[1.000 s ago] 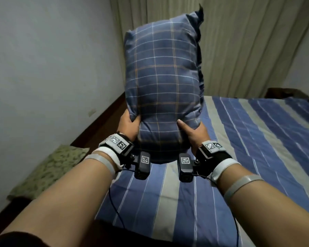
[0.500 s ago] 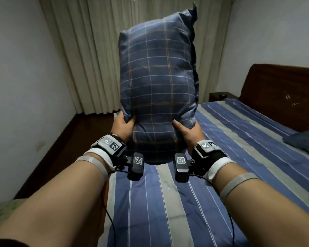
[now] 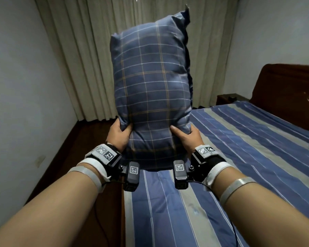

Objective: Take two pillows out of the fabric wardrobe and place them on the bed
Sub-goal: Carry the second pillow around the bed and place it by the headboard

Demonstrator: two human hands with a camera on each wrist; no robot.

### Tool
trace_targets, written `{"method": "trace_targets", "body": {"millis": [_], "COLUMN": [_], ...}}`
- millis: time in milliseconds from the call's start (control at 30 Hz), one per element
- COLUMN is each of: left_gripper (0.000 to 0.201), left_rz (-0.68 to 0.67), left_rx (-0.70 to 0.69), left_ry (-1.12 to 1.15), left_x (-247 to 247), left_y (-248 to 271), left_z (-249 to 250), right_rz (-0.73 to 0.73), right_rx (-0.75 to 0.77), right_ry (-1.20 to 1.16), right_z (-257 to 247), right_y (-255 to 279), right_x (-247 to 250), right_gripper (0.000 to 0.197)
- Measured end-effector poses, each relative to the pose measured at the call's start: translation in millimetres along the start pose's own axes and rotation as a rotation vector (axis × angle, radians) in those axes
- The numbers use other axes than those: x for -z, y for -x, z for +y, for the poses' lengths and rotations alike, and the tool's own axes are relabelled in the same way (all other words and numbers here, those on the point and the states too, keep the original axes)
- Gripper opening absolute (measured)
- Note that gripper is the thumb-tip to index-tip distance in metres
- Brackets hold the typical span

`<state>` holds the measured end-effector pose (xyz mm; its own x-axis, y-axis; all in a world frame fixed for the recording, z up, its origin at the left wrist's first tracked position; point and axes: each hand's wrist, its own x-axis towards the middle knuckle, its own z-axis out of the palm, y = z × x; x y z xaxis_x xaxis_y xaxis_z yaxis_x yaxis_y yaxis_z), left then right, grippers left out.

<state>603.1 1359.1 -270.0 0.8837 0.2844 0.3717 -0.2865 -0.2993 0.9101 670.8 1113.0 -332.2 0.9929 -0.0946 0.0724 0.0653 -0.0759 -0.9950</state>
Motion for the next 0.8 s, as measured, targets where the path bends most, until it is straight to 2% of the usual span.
{"method": "trace_targets", "body": {"millis": [67,167,267,466,566,700,733,800], "left_gripper": [0.038,0.037,0.034,0.033,0.033,0.032,0.034,0.035], "left_rz": [-0.013,-0.040,-0.117,-0.277,-0.324,-0.347,-0.350,-0.358], "left_rx": [-0.008,-0.009,-0.018,-0.040,-0.053,-0.071,-0.082,-0.106], "left_ry": [-0.002,0.007,0.031,-0.015,-0.018,0.000,0.008,0.038], "left_x": [17,41,65,119,138,149,149,146], "left_y": [-26,-70,-116,-218,-262,-313,-326,-352], "left_z": [-19,-56,-93,-137,-155,-166,-169,-176], "right_rz": [0.001,0.024,0.082,0.227,0.273,0.319,0.319,0.301], "right_rx": [0.020,0.069,0.069,0.003,-0.033,-0.010,0.001,0.017], "right_ry": [0.035,0.036,-0.009,-0.037,-0.045,-0.056,-0.064,-0.067], "right_z": [-9,-20,-15,-10,-12,-22,-27,-35], "right_y": [-8,-18,-33,-84,-109,-148,-156,-171], "right_x": [-27,-70,-116,-214,-248,-279,-284,-295], "right_gripper": [0.075,0.041,0.033,0.066,0.070,0.094,0.095,0.086]}}
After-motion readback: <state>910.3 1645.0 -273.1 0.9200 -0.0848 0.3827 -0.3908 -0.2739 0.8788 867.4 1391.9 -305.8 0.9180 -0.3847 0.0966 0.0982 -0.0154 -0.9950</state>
